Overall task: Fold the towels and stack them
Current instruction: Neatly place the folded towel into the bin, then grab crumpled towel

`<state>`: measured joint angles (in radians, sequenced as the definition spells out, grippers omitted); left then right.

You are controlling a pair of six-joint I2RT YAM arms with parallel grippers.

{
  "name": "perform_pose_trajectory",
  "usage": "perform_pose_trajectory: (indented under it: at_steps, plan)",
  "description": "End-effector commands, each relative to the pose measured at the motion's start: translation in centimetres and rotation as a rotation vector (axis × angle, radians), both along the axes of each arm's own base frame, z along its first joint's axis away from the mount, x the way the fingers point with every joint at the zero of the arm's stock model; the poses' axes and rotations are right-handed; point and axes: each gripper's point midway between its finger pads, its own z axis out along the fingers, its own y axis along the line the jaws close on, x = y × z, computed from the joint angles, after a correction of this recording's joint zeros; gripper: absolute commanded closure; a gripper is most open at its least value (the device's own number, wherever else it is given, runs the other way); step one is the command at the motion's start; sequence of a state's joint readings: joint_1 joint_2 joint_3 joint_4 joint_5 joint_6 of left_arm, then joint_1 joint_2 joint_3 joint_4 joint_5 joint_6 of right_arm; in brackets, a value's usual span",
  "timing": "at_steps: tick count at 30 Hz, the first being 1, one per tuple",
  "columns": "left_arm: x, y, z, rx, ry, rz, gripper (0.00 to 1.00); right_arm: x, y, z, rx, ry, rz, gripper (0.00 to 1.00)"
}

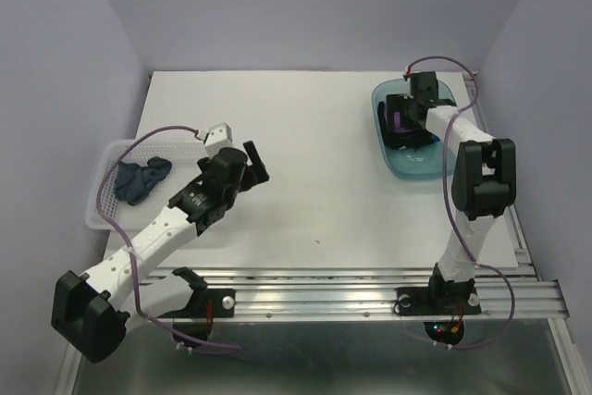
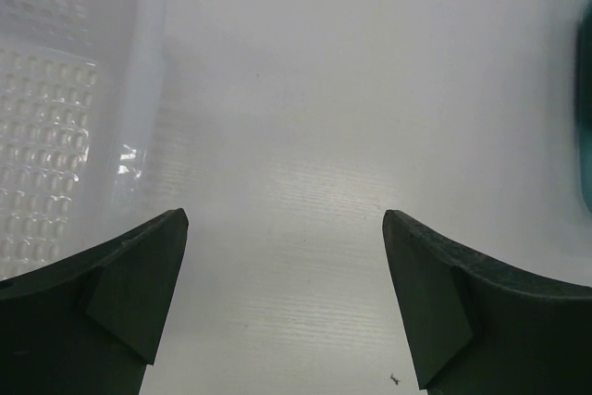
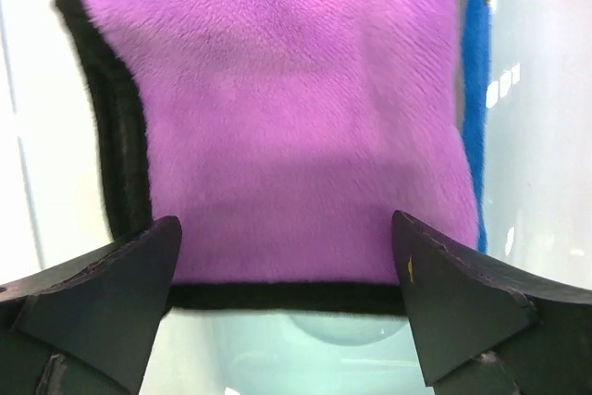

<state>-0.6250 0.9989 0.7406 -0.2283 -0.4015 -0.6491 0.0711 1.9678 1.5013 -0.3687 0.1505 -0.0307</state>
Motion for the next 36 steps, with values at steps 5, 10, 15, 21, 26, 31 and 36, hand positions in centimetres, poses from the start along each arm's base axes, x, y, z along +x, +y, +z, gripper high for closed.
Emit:
perform_pose_trajectory:
  at_steps: [5, 10, 15, 21, 26, 31, 36]
  plan:
    - [4.4, 6.4, 6.5, 0.014, -0.085, 0.266, 0.01, -2.4, 0.3, 13.0, 0.138, -0.332, -0.085, 0.0]
    - [6.7, 12.0, 9.0, 0.028, -0.109, 0.464, 0.01, -7.1, 1.3, 15.8, 0.351, -0.476, -0.184, 0.0]
    - [7.8, 20.9, 7.2, 0.037, -0.046, 0.742, 0.01, -11.3, 1.0, 15.3, 0.43, -0.566, -0.24, 0.0]
    - [10.0, 27.4, 2.1, -0.021, 0.079, 0.849, 0.01, -12.4, 1.0, 16.7, 0.457, -0.629, -0.229, 0.0]
    - [10.1, 31.5, -1.5, 0.012, 0.16, 0.949, 0.01, -11.7, 1.4, 15.4, 0.456, -0.575, -0.217, 0.0]
    - [9.6, 34.9, -4.5, 0.035, 0.236, 1.021, 0.01, -11.1, 1.9, 14.1, 0.459, -0.533, -0.2, 0.0]
    - [8.3, 36.6, -6.7, 0.051, 0.278, 1.07, 0.02, -10.7, 2.1, 13.6, 0.458, -0.519, -0.194, 0.0]
